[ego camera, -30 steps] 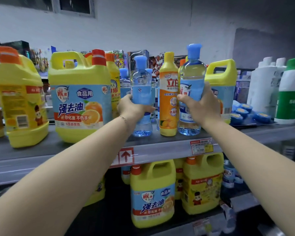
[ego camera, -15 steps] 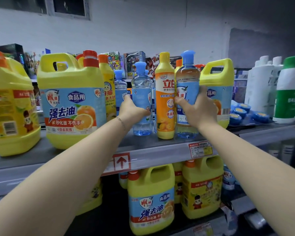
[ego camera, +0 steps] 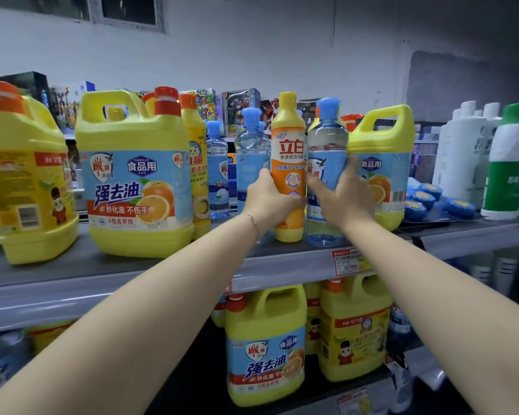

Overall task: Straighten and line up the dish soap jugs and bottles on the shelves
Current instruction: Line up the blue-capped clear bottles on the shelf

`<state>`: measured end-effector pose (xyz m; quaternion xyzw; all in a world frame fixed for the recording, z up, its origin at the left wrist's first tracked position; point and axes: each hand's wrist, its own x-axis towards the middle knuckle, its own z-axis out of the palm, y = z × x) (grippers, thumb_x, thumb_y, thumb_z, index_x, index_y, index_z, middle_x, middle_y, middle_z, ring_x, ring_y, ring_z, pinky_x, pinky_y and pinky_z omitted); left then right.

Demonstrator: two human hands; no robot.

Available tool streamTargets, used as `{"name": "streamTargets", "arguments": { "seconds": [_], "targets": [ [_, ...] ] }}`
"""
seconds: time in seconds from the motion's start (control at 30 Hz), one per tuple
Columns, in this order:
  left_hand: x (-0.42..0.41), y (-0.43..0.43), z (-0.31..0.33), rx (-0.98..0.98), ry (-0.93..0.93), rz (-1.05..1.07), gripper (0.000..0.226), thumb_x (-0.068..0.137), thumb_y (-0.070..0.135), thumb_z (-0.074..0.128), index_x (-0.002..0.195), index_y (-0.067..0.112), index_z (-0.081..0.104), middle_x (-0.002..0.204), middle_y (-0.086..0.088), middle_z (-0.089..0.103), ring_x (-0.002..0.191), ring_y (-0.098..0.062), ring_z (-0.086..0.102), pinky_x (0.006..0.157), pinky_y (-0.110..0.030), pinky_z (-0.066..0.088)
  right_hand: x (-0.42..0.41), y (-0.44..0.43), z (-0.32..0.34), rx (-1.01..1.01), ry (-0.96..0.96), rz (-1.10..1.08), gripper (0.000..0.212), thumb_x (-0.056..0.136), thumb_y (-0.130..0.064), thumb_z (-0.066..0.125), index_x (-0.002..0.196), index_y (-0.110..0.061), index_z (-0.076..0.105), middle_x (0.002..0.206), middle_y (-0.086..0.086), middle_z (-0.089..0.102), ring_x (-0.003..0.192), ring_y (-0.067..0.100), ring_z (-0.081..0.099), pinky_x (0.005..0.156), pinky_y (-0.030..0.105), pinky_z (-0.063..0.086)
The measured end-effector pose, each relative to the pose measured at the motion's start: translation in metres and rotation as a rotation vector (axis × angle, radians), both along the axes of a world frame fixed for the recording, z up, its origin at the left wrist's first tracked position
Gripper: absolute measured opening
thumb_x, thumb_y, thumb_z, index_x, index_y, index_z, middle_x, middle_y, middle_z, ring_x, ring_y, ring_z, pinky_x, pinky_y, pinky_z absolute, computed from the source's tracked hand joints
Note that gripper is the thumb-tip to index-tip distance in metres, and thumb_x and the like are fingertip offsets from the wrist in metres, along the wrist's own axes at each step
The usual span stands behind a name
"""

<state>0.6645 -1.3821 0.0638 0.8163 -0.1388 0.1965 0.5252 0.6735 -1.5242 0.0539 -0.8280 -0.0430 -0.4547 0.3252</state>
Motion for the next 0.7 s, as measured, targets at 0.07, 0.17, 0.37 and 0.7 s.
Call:
{"name": "streamTargets", "arguments": {
  "seconds": [0.07, 0.17, 0.37, 0.7],
  "targets": [
    [0.0, 0.002, 0.002, -0.002, 0.016, -0.018, 0.06, 0.073, 0.03, 0.083, 0.12, 0.02, 0.048, 0.115, 0.002, 0.059, 0.1, -0.015, 0.059, 0.07, -0.024, 0.049, 0.001, 0.0, -0.003, 0.009, -0.004, 0.014, 0.055, 0.088, -0.052, 0.057, 0.118, -0.011, 0.037, 0.091, -0.004, 0.057, 0.071, 0.017, 0.056, 0.05, 0.023, 0.037],
    [-0.003, 0.007, 0.005, 0.021, 0.032, -0.026, 0.061, 0.073, 0.03, 0.083, 0.121, 0.021, 0.048, 0.117, 0.001, 0.059, 0.104, -0.017, 0.059, 0.078, -0.029, 0.052, 0.002, 0.001, -0.004, -0.005, 0.007, -0.002, 0.057, 0.088, -0.055, 0.054, 0.121, -0.012, 0.034, 0.094, -0.003, 0.059, 0.074, 0.019, 0.058, 0.055, 0.026, 0.041],
    [-0.009, 0.02, 0.008, 0.019, 0.061, -0.055, 0.052, 0.075, 0.028, 0.081, 0.113, 0.025, 0.046, 0.11, 0.005, 0.058, 0.099, -0.015, 0.058, 0.071, -0.025, 0.051, 0.001, 0.002, -0.005, -0.028, -0.005, -0.057, 0.063, 0.085, -0.061, 0.053, 0.121, -0.013, 0.031, 0.111, 0.005, 0.057, 0.086, 0.026, 0.063, 0.06, 0.032, 0.046],
    [-0.013, 0.027, 0.002, -0.044, 0.085, -0.104, 0.05, 0.079, 0.025, 0.078, 0.116, 0.026, 0.045, 0.119, 0.001, 0.061, 0.106, -0.02, 0.061, 0.09, -0.039, 0.055, -0.014, 0.009, -0.008, -0.024, -0.151, -0.07, 0.064, 0.082, -0.051, 0.067, 0.114, -0.004, 0.037, 0.112, 0.012, 0.048, 0.091, 0.027, 0.057, 0.06, 0.042, 0.053]
  ]
}}
